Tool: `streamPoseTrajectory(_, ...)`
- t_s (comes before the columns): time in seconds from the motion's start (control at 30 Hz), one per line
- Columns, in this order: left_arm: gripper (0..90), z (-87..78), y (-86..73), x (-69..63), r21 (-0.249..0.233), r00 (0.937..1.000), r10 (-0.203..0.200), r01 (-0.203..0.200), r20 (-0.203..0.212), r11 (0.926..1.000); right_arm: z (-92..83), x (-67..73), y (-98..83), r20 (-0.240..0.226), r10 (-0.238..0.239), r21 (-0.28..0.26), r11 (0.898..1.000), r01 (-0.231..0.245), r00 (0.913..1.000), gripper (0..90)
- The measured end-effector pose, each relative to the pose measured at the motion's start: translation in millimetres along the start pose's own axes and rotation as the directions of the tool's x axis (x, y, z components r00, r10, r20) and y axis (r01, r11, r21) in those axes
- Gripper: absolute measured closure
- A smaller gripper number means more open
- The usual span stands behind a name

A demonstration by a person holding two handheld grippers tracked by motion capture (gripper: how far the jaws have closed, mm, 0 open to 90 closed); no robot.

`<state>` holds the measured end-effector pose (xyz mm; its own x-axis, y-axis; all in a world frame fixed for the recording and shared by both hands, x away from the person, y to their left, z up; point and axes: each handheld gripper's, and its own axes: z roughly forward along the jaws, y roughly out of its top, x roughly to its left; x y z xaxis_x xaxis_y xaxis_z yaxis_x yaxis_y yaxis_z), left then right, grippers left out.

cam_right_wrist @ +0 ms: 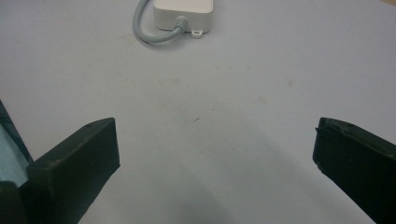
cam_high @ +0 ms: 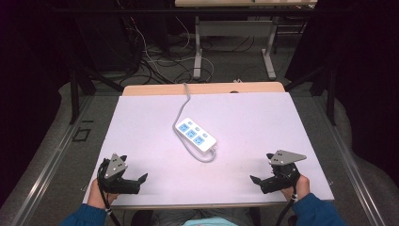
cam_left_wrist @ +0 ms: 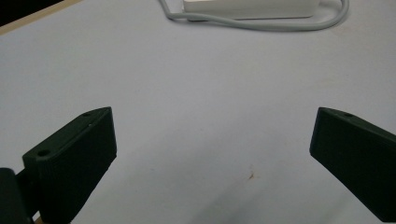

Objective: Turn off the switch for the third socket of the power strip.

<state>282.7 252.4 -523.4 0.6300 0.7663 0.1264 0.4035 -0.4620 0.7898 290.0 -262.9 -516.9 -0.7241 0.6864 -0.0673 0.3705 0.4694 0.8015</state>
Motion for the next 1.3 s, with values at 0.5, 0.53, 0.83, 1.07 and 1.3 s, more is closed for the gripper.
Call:
streamPoseTrajectory(0.5,0.8,0.1,-0.5,-1.0,0.010,0.9999,0.015,-0.015,-0.006,0.9998,2.0,-0.7,3.2,0.011,0.017,0.016,1.000,-0.017,0.9998,0.0)
streamPoseTrajectory(0.53,0.8,0.3,-0.6,-1.1,0.011,0.9999,0.015,-0.015,-0.003,0.9998,2.5,-0.9,3.5,0.010,0.014,0.016,1.000,-0.014,0.9999,0.0)
streamPoseTrajectory(0.83,0.8,-0.1,-1.2,-2.4,0.007,1.0000,0.007,-0.007,-0.002,0.9999,7.2,-1.0,8.7,-0.005,-0.007,0.029,1.000,0.007,1.0000,0.0)
streamPoseTrajectory(1.07,0.8,-1.3,-1.0,-0.9,0.009,0.9998,0.020,-0.020,-0.006,0.9998,14.8,1.9,14.5,-0.021,-0.009,0.038,0.999,0.010,0.9997,0.0)
streamPoseTrajectory(1.3,0.9,-0.4,-0.7,-1.9,0.004,0.9997,0.022,-0.022,-0.013,0.9998,21.4,2.8,20.3,-0.030,-0.018,0.037,0.999,0.019,0.9994,0.0)
